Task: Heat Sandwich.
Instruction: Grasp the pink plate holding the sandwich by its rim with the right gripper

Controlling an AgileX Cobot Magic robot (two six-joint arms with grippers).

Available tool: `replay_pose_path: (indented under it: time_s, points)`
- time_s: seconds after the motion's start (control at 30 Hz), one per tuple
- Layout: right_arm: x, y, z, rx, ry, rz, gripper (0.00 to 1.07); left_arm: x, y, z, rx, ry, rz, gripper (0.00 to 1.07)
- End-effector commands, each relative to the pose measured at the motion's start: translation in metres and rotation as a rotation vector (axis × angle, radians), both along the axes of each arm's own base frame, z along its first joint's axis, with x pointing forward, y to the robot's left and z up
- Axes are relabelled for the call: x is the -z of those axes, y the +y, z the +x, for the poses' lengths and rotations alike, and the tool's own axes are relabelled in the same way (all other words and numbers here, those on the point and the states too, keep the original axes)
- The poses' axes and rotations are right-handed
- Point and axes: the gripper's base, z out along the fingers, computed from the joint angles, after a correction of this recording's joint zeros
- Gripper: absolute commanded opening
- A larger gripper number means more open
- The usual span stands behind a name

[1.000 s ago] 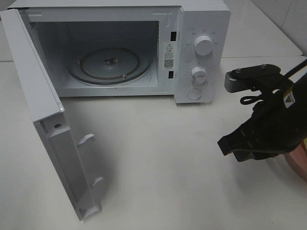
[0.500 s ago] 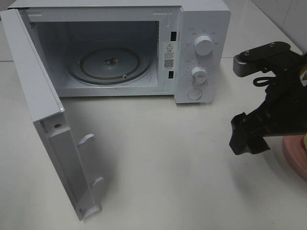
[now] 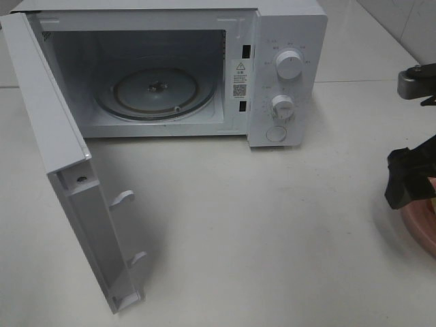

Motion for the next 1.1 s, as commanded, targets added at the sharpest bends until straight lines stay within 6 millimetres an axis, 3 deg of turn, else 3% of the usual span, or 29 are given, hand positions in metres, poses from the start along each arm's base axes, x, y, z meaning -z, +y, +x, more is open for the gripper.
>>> replay_pose_path:
  time_s: [0.03,0.2,0.6,1.1]
  points:
    - [-0.001,-0.009,0.002,0.032,-0.001,-0.006,0.94,0.000,0.000,-0.003,0.002,-0.032,-0.004,0.99]
    - [0.002,-0.017,0.006,0.067,-0.001,-0.006,0.93,0.000,0.000,-0.003,0.002,-0.032,-0.004,0.99]
    - [0.054,-0.019,0.033,0.086,0.107,-0.026,0.92,0.000,0.000,-0.003,0.002,-0.032,-0.004,0.99]
    - [0.094,-0.020,0.046,0.075,0.170,-0.059,0.90,0.000,0.000,-0.003,0.002,-0.032,-0.004,0.99]
